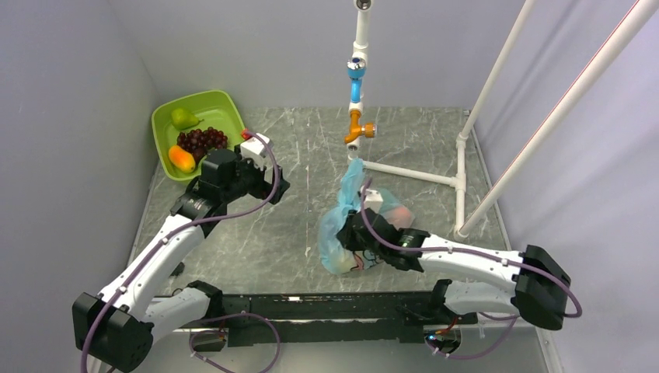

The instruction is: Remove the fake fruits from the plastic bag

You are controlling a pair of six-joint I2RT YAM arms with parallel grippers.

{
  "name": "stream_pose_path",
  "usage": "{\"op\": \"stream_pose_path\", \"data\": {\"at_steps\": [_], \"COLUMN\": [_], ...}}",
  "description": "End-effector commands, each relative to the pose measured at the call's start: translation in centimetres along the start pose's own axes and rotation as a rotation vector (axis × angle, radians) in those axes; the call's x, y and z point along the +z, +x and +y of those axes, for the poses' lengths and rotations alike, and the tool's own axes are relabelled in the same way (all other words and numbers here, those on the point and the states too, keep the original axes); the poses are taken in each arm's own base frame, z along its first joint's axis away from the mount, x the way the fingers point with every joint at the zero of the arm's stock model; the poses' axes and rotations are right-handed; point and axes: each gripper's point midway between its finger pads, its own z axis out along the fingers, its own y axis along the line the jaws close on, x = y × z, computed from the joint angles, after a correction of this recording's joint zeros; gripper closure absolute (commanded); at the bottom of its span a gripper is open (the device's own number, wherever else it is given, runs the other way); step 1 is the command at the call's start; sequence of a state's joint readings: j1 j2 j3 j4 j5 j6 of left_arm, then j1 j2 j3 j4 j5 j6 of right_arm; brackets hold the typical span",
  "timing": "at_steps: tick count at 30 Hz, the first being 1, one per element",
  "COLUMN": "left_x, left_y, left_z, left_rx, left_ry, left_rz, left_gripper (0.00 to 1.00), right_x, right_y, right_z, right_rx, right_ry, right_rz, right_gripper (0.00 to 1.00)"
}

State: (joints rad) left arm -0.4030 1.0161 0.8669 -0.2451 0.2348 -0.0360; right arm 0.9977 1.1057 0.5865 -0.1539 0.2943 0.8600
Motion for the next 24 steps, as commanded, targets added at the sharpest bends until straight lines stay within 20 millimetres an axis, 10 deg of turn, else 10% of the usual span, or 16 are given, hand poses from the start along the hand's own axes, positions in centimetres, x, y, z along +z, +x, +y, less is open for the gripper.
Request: {"op": "stream_pose_path", "data": {"at_steps": [1,9,17,24], "left_x": [-0.1,0.4,1.5,2.3], "left_y": [-1.6,-0.7,1.4,3.7], "left_z": [-1.3,-6.4,-9.8,-11.4], "left_rx": [0.072,0.111,0.105,0.183], "left_ry": [0.073,0.310,0.459,0.446], "left_rz": [-0.018,0.018,0.164,0.234], "left_gripper": [0.05,0.09,0.19,0.14], "right_x": [0.0,0.4,-4.6,-3.9], "right_y": [-1.2,-0.4,-5.8,-7.1], "right_z": [6.3,9.9,4.1,-1.3], "right_rx": [0.017,-0.122,-0.062,-0.072], "right_ry": [-0.127,-0.152,-0.059,-0.048], "right_rz": [-0.076,-0.041,-0.286,-0.192], "right_gripper": [0.81,0.55,0.18,0.14]}}
